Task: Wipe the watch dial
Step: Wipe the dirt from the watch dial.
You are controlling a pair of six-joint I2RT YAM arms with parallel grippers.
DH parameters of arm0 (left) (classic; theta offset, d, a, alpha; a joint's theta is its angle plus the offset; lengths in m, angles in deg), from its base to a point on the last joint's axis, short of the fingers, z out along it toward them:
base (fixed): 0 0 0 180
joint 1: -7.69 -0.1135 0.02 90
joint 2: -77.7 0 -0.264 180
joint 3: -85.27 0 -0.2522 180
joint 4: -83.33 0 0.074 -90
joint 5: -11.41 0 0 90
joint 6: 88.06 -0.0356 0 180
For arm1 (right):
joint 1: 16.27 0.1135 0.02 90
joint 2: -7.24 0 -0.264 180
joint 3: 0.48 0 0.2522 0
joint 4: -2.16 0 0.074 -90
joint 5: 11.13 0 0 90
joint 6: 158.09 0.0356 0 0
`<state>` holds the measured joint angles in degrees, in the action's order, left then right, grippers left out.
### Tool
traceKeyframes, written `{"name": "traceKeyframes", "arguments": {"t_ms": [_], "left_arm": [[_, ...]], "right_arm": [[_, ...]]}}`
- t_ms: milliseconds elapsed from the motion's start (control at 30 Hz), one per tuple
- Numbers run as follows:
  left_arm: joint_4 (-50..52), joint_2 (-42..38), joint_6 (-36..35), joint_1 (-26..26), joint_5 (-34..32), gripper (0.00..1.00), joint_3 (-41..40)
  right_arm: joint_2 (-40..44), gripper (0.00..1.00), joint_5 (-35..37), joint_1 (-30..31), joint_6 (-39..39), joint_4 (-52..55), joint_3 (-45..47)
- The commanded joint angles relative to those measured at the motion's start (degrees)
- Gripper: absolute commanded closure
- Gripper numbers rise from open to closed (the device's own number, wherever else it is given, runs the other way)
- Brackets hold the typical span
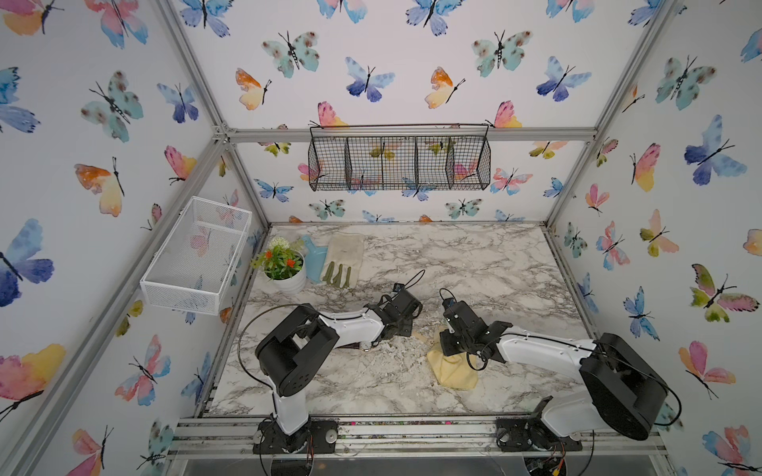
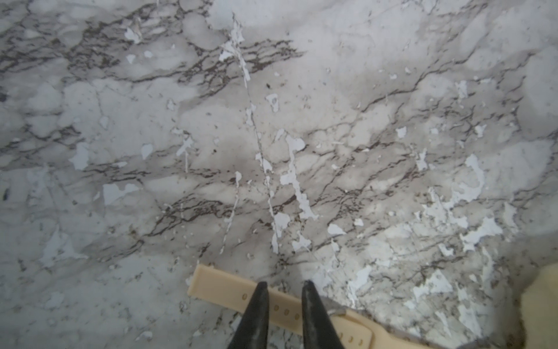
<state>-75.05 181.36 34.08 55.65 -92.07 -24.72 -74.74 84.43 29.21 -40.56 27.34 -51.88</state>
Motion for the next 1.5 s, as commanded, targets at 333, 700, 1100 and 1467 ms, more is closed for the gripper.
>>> {"name": "traceKeyframes", "arguments": {"t_ms": [333, 700, 1100, 1467], "left_arm": [[6.3, 2.5, 2.5, -1.0, 1.4, 0.77, -3.4], [6.3, 4.8, 3.5, -1.5, 2.0, 0.8, -3.0], [7.3, 7.6, 2.5, -3.6, -0.8, 0.86, -3.7], [6.3, 7.2, 2.2, -3.7, -0.1, 0.87, -5.2]], "right_arm": [[4.8, 0.98, -3.4, 0.9, -0.3, 1.0, -3.6], [-10.6, 0.98, -1.9, 3.9, -1.6, -0.7, -9.2], [-4.0, 0.98, 4.0, 3.9, 0.9, 3.1, -0.2], [5.1, 0.98, 8.3, 3.9, 1.7, 12.5, -0.9]]}}
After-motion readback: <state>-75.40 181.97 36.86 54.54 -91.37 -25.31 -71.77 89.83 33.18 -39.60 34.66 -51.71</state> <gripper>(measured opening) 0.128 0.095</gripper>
